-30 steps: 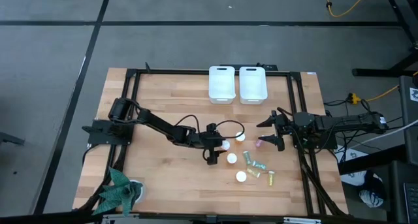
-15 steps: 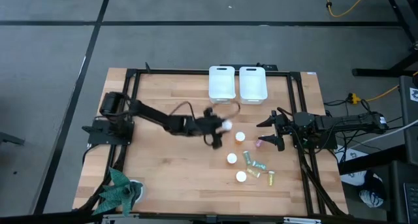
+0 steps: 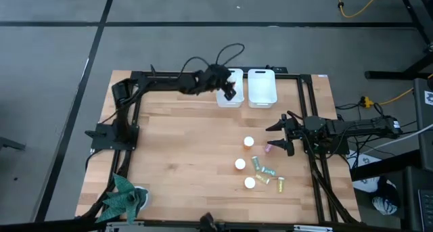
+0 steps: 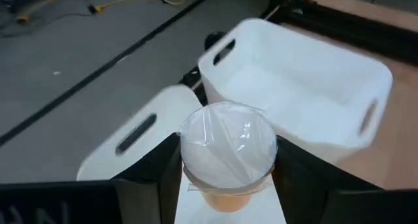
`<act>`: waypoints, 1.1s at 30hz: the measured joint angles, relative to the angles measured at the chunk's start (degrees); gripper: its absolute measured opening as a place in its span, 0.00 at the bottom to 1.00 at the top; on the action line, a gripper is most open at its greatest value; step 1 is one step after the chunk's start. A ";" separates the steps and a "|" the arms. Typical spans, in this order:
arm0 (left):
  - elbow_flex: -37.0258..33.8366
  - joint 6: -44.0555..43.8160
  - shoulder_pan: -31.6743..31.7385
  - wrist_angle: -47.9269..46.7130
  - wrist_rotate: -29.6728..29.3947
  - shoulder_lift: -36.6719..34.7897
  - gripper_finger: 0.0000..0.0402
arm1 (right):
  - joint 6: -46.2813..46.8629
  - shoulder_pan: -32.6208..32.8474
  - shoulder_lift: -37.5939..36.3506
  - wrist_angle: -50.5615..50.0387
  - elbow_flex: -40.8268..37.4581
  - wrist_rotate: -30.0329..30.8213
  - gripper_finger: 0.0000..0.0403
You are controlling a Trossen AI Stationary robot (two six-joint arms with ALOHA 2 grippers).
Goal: Pick and place medicine bottles into bin by pill shape (circle, oval)
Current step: Put the large orange medicine pill bottle into the left white bin
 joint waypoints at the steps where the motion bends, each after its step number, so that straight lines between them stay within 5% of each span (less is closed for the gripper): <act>1: 0.73 -0.02 0.75 -0.09 1.35 0.69 0.45 | 0.00 -0.02 0.00 0.02 0.00 0.00 0.77; 14: 5.66 0.92 2.92 -0.30 3.66 10.36 0.45 | -1.53 -0.05 0.00 0.02 0.00 0.17 0.77; 33: 6.47 6.69 5.10 -0.15 5.82 12.37 0.52 | -1.57 -0.05 0.00 0.00 0.00 0.13 0.77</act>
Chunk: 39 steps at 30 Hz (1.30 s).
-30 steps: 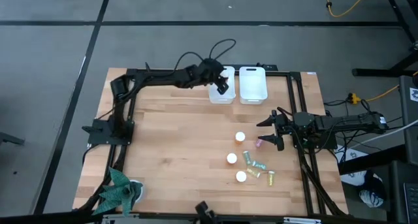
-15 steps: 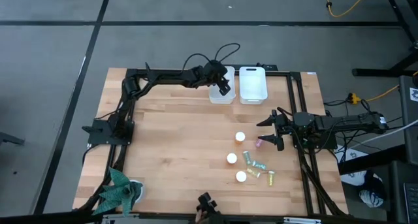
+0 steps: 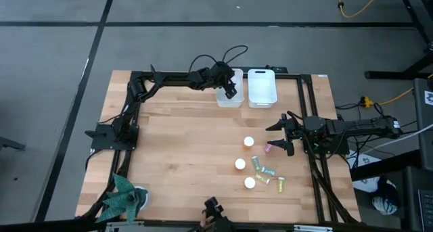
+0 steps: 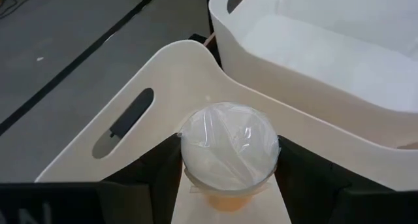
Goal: Pick and place medicine bottles into bin by pill shape (circle, oval)
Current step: Put the large orange medicine pill bottle into the left white bin, then put the small purple medicine pill bottle into the right white bin
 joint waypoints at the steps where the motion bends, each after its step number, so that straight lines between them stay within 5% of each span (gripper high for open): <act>1: 0.00 0.00 0.00 0.00 0.00 0.00 0.52 | 0.00 0.00 0.00 0.00 0.00 0.00 0.77; 19: 0.00 1.13 -0.83 0.86 -1.04 0.00 0.52 | 0.02 -0.02 0.00 0.00 0.00 -0.02 0.77; 31: 0.00 -0.14 -1.13 1.54 -3.68 -0.02 0.71 | -0.09 -0.02 0.00 0.00 0.00 -0.04 0.77; 39: 0.11 -1.14 -2.26 2.58 -3.76 -2.69 0.71 | -0.15 -0.02 -0.02 -0.02 0.00 -0.06 0.77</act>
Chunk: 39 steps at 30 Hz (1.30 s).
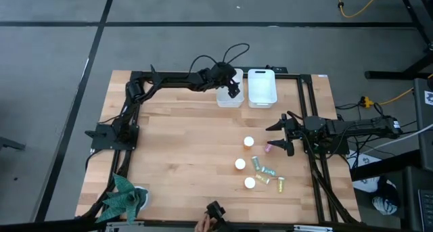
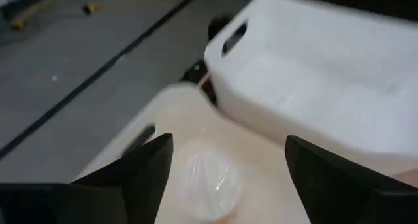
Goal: Pick and place medicine bottles into bin by pill shape (circle, oval)
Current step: Put the small purple medicine pill bottle into the right white bin
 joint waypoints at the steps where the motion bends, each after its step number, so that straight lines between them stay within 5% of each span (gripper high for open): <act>1: 0.00 0.07 -0.20 0.00 0.00 -0.88 0.71 | -0.13 0.00 0.00 0.01 0.00 0.02 0.77; 12: 0.09 0.12 -8.21 -0.02 4.71 -11.28 0.71 | -2.69 0.00 0.00 0.02 0.00 0.02 0.77; 20: 0.11 3.53 -17.04 -3.87 4.93 -11.28 0.71 | -2.63 0.00 0.00 0.30 0.00 0.02 0.77; 29: 0.00 -1.28 -24.13 -10.78 -2.42 -10.95 0.71 | -2.58 0.00 0.00 0.43 0.00 0.02 0.77; 39: 0.00 -1.06 -26.56 -11.47 -3.02 -10.97 0.71 | 1.78 0.53 0.18 -7.09 4.94 0.00 0.77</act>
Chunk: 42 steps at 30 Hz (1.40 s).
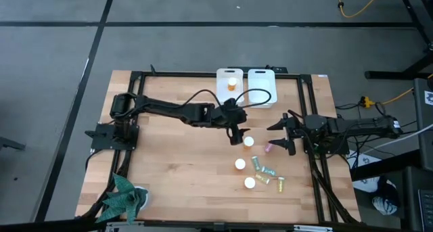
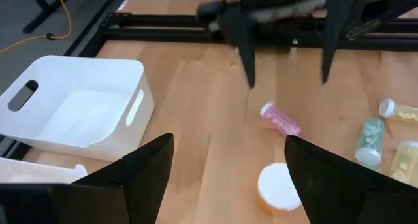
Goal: Pick and place medicine bottles into bin by pill shape (circle, oval)
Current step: Put the small purple medicine pill bottle into the right white bin
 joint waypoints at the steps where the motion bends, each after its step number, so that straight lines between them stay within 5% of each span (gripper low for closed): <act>1: 0.00 0.00 0.07 -0.11 -0.01 0.00 0.71 | -0.01 0.34 0.41 -1.44 1.42 -0.02 0.77; 7: 0.00 -0.04 0.47 -0.09 -0.02 0.00 0.71 | 1.61 2.99 7.78 -10.75 8.96 2.64 0.77; 16: 0.00 -0.04 0.49 -0.11 -0.02 0.00 0.71 | 7.98 6.84 32.28 -25.56 20.88 5.13 0.77; 25: 0.00 -0.06 0.47 -0.42 -0.02 0.00 0.71 | 1.82 8.56 52.78 -35.76 28.48 5.05 0.77; 42: 0.00 -0.07 0.45 -0.57 -0.02 0.00 0.71 | 0.36 8.54 61.65 -35.93 29.15 5.91 0.77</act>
